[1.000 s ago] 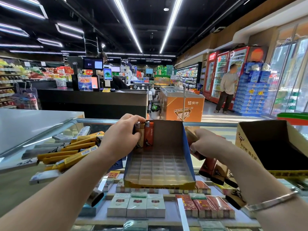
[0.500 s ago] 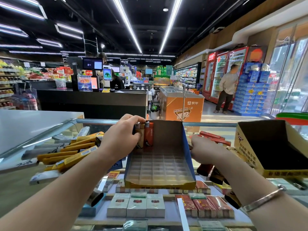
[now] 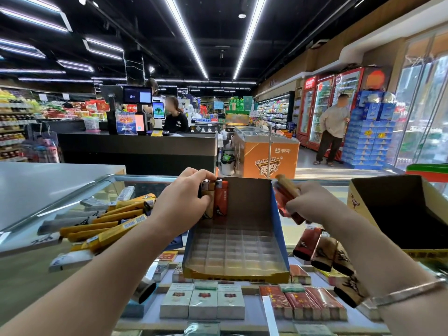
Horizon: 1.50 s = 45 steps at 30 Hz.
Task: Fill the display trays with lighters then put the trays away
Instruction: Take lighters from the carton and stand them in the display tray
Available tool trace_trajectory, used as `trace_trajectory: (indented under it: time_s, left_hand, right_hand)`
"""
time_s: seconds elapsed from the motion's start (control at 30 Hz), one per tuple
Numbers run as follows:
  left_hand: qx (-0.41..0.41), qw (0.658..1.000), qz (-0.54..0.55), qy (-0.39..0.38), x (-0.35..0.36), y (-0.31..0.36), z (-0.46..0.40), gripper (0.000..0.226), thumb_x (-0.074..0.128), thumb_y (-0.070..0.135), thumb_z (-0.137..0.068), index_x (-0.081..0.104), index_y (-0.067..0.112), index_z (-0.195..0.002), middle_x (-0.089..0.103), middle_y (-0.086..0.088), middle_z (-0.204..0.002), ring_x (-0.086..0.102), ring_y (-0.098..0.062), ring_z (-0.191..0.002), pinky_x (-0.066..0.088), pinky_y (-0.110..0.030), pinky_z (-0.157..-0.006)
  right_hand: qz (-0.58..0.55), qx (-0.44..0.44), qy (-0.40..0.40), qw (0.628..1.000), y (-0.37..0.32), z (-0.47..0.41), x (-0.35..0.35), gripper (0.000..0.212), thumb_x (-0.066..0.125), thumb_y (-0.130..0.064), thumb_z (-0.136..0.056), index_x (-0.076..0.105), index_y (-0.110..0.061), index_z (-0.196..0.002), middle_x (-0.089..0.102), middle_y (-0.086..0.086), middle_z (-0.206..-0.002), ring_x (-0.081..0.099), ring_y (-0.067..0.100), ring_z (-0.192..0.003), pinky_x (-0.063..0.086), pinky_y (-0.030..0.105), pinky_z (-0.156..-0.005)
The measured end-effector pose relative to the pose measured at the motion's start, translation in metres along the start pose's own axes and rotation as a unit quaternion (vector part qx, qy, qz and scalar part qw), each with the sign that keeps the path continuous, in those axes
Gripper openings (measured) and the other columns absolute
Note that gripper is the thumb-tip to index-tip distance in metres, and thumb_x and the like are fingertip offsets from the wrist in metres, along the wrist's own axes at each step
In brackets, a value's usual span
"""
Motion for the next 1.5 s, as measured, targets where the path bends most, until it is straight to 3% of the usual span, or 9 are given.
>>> trace_trajectory:
  time_s: [0.17, 0.4, 0.57, 0.67, 0.8, 0.93, 1.17, 1.33, 1.5]
  left_hand:
    - [0.006, 1.0, 0.003, -0.001, 0.0, 0.004, -0.001, 0.032, 0.058, 0.019, -0.087, 0.053, 0.026, -0.118, 0.049, 0.004, -0.111, 0.049, -0.008, -0.072, 0.046, -0.02, -0.064]
    - [0.023, 0.999, 0.032, 0.032, -0.006, 0.015, 0.0, 0.031, 0.055, 0.044, -0.086, 0.058, 0.028, -0.113, 0.046, 0.009, -0.116, 0.038, -0.011, -0.112, 0.034, -0.027, -0.086]
    - [0.052, 0.977, 0.207, 0.013, -0.011, 0.037, 0.003, 0.029, 0.045, 0.063, -0.073, 0.058, 0.048, -0.093, 0.057, 0.032, -0.09, 0.048, -0.004, -0.108, 0.043, -0.033, -0.092]
    - [0.054, 0.968, 0.245, -0.008, -0.007, 0.042, 0.005, 0.024, 0.057, 0.047, -0.078, 0.06, 0.043, -0.101, 0.063, 0.018, -0.097, 0.058, -0.009, -0.102, 0.052, -0.04, -0.086]
    - [0.059, 0.941, 0.331, -0.02, -0.009, 0.045, 0.004, 0.019, 0.062, 0.018, -0.083, 0.064, 0.03, -0.098, 0.069, 0.005, -0.078, 0.068, -0.008, -0.069, 0.054, -0.021, -0.06]
    - [0.017, 0.926, 0.377, 0.016, -0.012, 0.032, 0.0, 0.02, 0.062, 0.009, -0.083, 0.062, 0.024, -0.096, 0.066, 0.005, -0.069, 0.066, -0.007, -0.061, 0.051, -0.016, -0.055]
    - [0.073, 0.979, 0.174, 0.075, -0.021, 0.034, 0.002, 0.022, 0.063, 0.008, -0.084, 0.062, 0.025, -0.098, 0.063, 0.008, -0.088, 0.059, -0.002, -0.077, 0.046, -0.007, -0.067]
    - [0.108, 0.987, 0.08, 0.091, -0.023, 0.038, 0.005, 0.021, 0.063, 0.009, -0.084, 0.065, 0.017, -0.104, 0.062, 0.01, -0.092, 0.056, -0.003, -0.084, 0.044, -0.008, -0.074]
    - [0.107, 0.99, 0.015, 0.092, -0.016, 0.034, 0.006, 0.03, 0.066, 0.015, -0.083, 0.063, 0.022, -0.112, 0.054, 0.014, -0.088, 0.046, -0.006, -0.095, 0.033, -0.009, -0.072]
  right_hand:
    - [-0.203, -0.123, 0.102, 0.966, -0.027, 0.011, -0.026, 0.027, 0.06, -0.002, -0.083, 0.051, -0.007, -0.107, 0.06, 0.016, -0.09, 0.064, 0.024, -0.072, 0.055, 0.031, -0.053]
    - [-0.248, -0.177, -0.087, 0.948, -0.056, 0.027, 0.021, 0.019, 0.065, -0.002, -0.081, 0.056, -0.013, -0.093, 0.065, 0.015, -0.081, 0.067, 0.019, -0.059, 0.049, 0.022, -0.043]
    - [-0.269, -0.202, -0.13, 0.933, -0.064, 0.033, 0.03, 0.019, 0.065, 0.001, -0.08, 0.058, -0.012, -0.091, 0.064, 0.011, -0.075, 0.067, 0.021, -0.059, 0.048, 0.019, -0.045]
    - [-0.275, -0.219, -0.154, 0.923, -0.067, 0.035, 0.033, 0.017, 0.066, -0.001, -0.08, 0.06, -0.01, -0.093, 0.066, 0.006, -0.072, 0.068, 0.019, -0.061, 0.052, 0.022, -0.051]
    - [-0.306, -0.226, -0.175, 0.908, -0.07, 0.038, 0.039, 0.013, 0.064, -0.005, -0.082, 0.061, -0.014, -0.091, 0.069, 0.002, -0.071, 0.069, 0.019, -0.065, 0.054, 0.025, -0.052]
    - [-0.311, -0.231, -0.07, 0.919, -0.066, 0.03, 0.02, 0.011, 0.056, 0.001, -0.086, 0.056, -0.01, -0.087, 0.066, 0.015, -0.081, 0.069, 0.019, -0.069, 0.056, 0.026, -0.06]
    - [-0.237, -0.204, 0.172, 0.934, -0.044, 0.023, -0.023, 0.024, 0.059, -0.007, -0.085, 0.046, -0.018, -0.068, 0.043, 0.006, -0.067, 0.045, 0.015, -0.058, 0.041, 0.027, -0.053]
    - [-0.214, -0.148, 0.156, 0.953, -0.029, 0.014, -0.012, 0.019, 0.062, -0.015, -0.086, 0.049, -0.023, -0.075, 0.05, 0.001, -0.074, 0.05, 0.014, -0.066, 0.039, 0.021, -0.05]
    - [-0.169, -0.136, 0.112, 0.97, -0.025, 0.008, 0.003, 0.018, 0.064, -0.015, -0.084, 0.049, -0.027, -0.085, 0.053, -0.002, -0.081, 0.051, 0.015, -0.077, 0.042, 0.028, -0.066]
Point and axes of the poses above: each hand's wrist, its own z-axis away from the middle knuckle, its own x-axis out of the palm, y = z × x, the point moved 8 cm from there along -z, towards the middle knuckle
